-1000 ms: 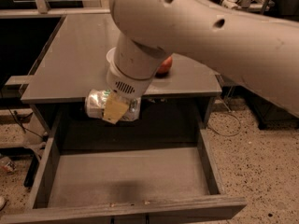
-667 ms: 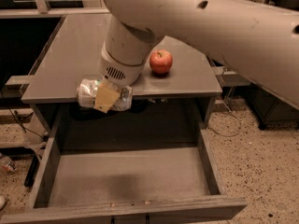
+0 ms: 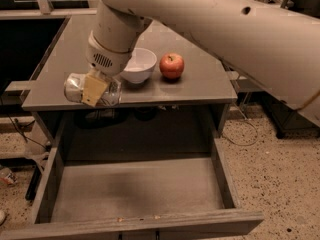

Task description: Pick 7up can from top drawer and place on counter

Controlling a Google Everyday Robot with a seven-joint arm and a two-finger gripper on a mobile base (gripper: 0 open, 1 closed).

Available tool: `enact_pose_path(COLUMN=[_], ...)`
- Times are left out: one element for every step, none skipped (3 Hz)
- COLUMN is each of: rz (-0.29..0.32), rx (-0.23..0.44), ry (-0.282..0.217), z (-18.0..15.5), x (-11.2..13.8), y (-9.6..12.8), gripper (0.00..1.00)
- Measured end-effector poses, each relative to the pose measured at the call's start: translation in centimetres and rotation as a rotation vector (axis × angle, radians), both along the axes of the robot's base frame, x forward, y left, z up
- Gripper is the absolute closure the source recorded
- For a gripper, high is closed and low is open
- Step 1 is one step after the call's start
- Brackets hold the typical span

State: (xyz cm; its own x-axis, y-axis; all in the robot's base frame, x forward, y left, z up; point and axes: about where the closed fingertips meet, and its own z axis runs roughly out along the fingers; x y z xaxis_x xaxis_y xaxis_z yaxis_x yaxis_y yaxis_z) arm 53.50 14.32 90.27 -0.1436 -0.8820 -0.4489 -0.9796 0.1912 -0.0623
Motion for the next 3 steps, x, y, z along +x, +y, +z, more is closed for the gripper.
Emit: enact_pose_path(rz=[0.018, 0.053, 0.071], rx=[0.039, 0.080, 0.096], ry=[-0.003, -0.014, -0.023], z=[-0.2, 0.3, 1.0], x=[-0.1, 1.3, 3.5], y=[1.8, 4.8, 7.1], gripper=[1.00, 1.00, 1.00])
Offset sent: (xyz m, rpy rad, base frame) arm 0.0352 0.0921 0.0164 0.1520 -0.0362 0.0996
